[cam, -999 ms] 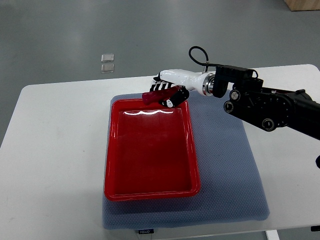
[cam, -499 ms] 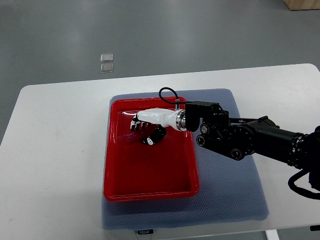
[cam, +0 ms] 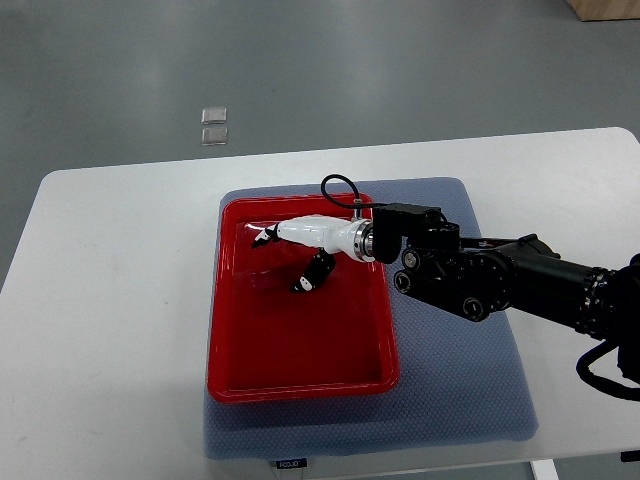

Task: Place red pepper on red tray

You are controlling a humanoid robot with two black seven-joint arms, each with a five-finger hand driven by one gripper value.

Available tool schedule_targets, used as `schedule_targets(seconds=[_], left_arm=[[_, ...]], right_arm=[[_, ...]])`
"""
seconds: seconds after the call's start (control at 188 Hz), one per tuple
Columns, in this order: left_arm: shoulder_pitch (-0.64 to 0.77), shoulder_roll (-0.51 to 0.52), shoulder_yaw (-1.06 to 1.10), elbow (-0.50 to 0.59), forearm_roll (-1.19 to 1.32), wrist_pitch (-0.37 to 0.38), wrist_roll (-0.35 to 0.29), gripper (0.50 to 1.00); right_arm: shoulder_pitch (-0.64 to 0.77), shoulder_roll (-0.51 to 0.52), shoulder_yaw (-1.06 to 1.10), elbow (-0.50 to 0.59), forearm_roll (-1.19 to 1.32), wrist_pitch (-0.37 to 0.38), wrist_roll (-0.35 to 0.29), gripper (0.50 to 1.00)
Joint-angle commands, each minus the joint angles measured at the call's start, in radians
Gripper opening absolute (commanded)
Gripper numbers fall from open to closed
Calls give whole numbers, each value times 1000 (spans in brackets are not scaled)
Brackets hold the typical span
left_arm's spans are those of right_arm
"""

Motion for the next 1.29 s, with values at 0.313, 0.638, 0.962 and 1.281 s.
schedule_targets(seconds=[0.313,0.638,0.962,1.281], left_arm=[[0,0,0,1,0,1,1,1000],[0,0,5,-2,0,0,5,1000],[0,0,6,-2,0,0,7,1000],[0,0,8,-2,1,0,7,1000]], right_arm=[[61,-126,284,10,155,111,0,905],[-135,-135,697,3,903,150,2,909],[-259,-109,789,-145,1354,157,5,909],[-273,-110,787,-194,1372,248,5,909]])
